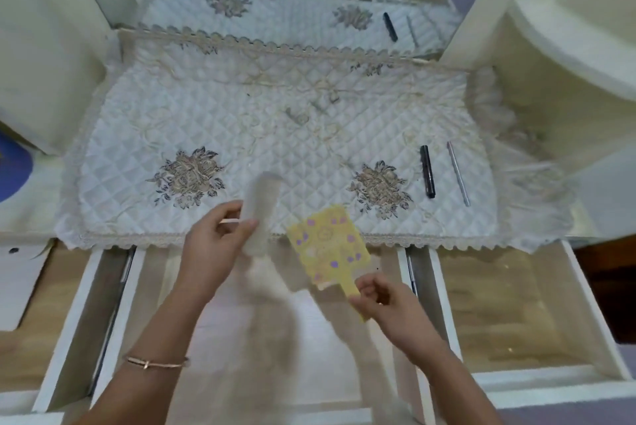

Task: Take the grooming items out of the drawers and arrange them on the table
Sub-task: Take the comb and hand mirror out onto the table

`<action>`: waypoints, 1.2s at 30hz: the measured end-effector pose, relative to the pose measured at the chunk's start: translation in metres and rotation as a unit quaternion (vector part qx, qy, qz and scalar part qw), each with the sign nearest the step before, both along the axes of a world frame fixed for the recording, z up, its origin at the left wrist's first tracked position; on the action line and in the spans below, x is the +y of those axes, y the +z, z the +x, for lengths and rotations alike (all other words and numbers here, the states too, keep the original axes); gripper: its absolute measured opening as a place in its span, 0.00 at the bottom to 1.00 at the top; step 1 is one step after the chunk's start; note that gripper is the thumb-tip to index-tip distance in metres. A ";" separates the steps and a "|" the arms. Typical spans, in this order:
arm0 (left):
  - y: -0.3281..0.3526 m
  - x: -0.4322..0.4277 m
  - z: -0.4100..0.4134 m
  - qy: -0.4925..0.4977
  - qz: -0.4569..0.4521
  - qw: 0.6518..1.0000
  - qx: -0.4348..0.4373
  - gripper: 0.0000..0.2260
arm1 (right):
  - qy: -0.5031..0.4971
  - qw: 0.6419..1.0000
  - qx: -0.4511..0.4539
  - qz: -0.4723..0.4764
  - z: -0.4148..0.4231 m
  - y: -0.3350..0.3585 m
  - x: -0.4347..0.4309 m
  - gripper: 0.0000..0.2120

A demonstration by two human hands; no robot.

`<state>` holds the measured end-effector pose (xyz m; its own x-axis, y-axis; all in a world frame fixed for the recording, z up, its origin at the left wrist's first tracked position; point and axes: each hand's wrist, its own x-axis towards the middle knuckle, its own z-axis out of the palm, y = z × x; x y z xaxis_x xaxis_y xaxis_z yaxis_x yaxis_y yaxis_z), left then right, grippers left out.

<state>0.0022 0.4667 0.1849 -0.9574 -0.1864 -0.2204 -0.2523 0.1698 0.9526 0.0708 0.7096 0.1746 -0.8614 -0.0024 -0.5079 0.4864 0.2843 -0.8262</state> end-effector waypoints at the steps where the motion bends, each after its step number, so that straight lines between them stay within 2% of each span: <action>1: 0.007 0.010 -0.014 0.002 0.016 1.000 0.011 0.13 | -0.024 0.999 0.021 0.001 -0.013 0.005 0.008 0.09; 4: 0.016 0.047 -0.056 -0.017 0.026 0.999 0.007 0.07 | -0.105 0.992 0.069 0.028 -0.062 0.004 0.031 0.05; 8: -0.001 0.102 -0.105 -0.038 0.034 0.997 -0.059 0.03 | -0.173 0.979 0.081 0.064 -0.129 -0.010 0.053 0.04; 13: -0.030 0.150 -0.144 -0.059 0.016 0.991 -0.122 0.10 | -0.196 0.977 0.048 0.068 -0.169 -0.030 0.071 0.06; 16: -0.037 0.167 -0.152 -0.087 -0.039 0.989 -0.112 0.13 | -0.174 0.972 0.064 0.143 -0.171 -0.036 0.079 0.04; 19: -0.040 0.174 -0.151 -0.118 -0.089 0.984 -0.096 0.15 | -0.135 0.955 0.126 0.232 -0.168 -0.035 0.084 0.10; 23: -0.044 0.173 -0.145 -0.169 -0.239 0.956 -0.019 0.18 | -0.079 0.939 0.152 0.299 -0.166 -0.040 0.083 0.13; 29: -0.052 0.171 -0.135 -0.221 -0.296 0.929 0.011 0.17 | -0.065 0.935 0.141 0.318 -0.164 -0.046 0.078 0.16; 32: -0.050 0.161 -0.122 -0.239 -0.288 0.927 0.017 0.17 | -0.048 0.932 0.149 0.327 -0.161 -0.046 0.079 0.16; 36: -0.040 0.112 -0.079 -0.229 -0.303 0.924 0.031 0.14 | -0.021 0.895 0.240 0.377 -0.140 -0.037 0.069 0.14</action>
<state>-0.0764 0.5788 0.1453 -0.9736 0.1709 -0.1512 0.0300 0.7528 0.6575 -0.0689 0.7784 0.1376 -0.9720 0.2226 0.0756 0.1511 0.8380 -0.5244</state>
